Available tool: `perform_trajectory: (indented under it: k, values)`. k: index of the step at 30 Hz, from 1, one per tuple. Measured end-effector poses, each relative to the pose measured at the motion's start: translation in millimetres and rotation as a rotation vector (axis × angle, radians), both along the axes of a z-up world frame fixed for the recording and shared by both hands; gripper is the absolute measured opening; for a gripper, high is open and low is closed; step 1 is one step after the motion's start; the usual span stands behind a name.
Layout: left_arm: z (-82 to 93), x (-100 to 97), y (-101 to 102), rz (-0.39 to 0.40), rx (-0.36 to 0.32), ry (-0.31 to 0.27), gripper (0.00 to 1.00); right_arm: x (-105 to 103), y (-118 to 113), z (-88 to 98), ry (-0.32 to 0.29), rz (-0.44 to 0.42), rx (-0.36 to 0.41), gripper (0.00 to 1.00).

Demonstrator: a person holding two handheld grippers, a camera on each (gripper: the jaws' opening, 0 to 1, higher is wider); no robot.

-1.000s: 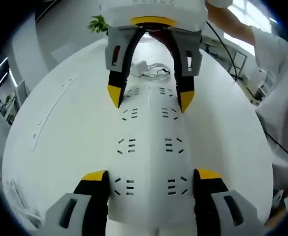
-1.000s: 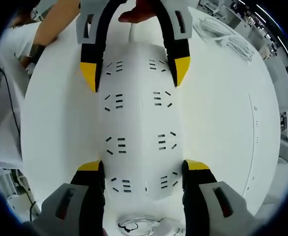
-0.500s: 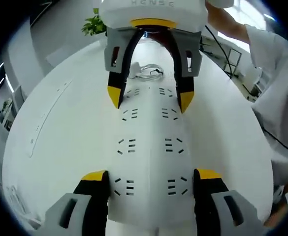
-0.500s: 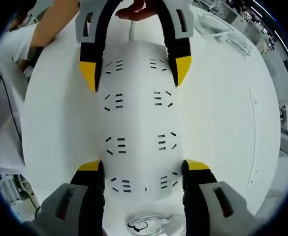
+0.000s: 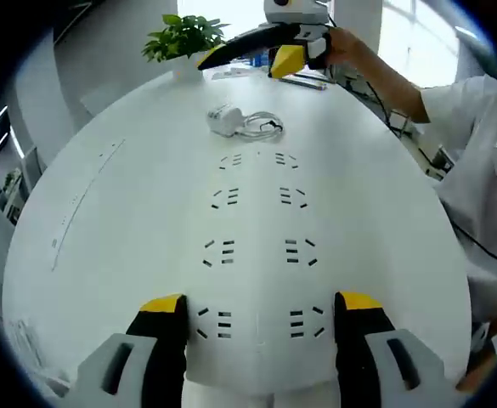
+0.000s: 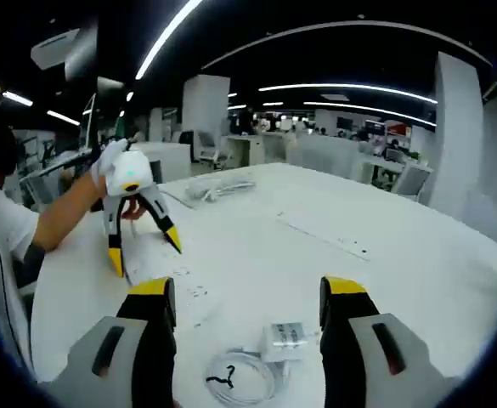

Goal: Straighten the power strip on the desk, plug the charger into it

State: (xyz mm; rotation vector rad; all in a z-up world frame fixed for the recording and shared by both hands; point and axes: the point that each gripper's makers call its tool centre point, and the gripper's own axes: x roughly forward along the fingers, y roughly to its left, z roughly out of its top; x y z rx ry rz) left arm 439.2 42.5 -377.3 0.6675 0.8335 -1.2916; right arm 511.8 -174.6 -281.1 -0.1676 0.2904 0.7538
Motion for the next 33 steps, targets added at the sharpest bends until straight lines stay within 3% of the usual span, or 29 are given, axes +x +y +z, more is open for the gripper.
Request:
perform_trajectory:
  k: [2, 5, 8, 11, 15, 18, 19, 25, 33]
  values:
    - [-0.1, 0.0, 0.1, 0.002, 0.003, 0.000, 0.71, 5.5, -13.2, -14.8, -0.013, -0.047, 0.027, 0.65]
    - [0.0, 0.0, 0.3, 0.003, 0.001, 0.000, 0.71, 9.3, -8.5, -39.3, 0.001, -0.030, -0.018, 0.60]
    - [0.3, 0.1, 0.9, 0.005, 0.001, 0.000, 0.71, 18.5, -3.5, -47.6, -0.018, -0.043, -0.075, 0.59]
    - [0.5, 0.0, 1.1, 0.007, -0.001, 0.000, 0.71, 26.1, 4.3, -47.9, -0.065, -0.053, -0.099, 0.58]
    - [0.9, -0.5, 2.0, 0.007, -0.004, 0.000, 0.71, 31.3, 13.9, -52.7, -0.096, -0.020, -0.088, 0.47]
    - [1.1, -0.7, 2.7, 0.009, -0.002, 0.000, 0.71, 33.4, 9.3, -61.8, -0.073, -0.029, -0.104, 0.42]
    - [1.1, -0.7, 2.8, 0.010, -0.001, 0.000, 0.71, 32.7, 8.4, -61.1, -0.062, -0.038, -0.077, 0.43]
    - [1.3, -0.9, 3.6, 0.013, 0.000, 0.001, 0.71, 29.3, 13.1, -60.0, -0.093, 0.003, -0.086, 0.39]
    - [1.0, -1.9, 3.9, 0.016, 0.000, 0.001, 0.71, 27.4, 10.1, -62.2, -0.026, 0.058, 0.028, 0.38]
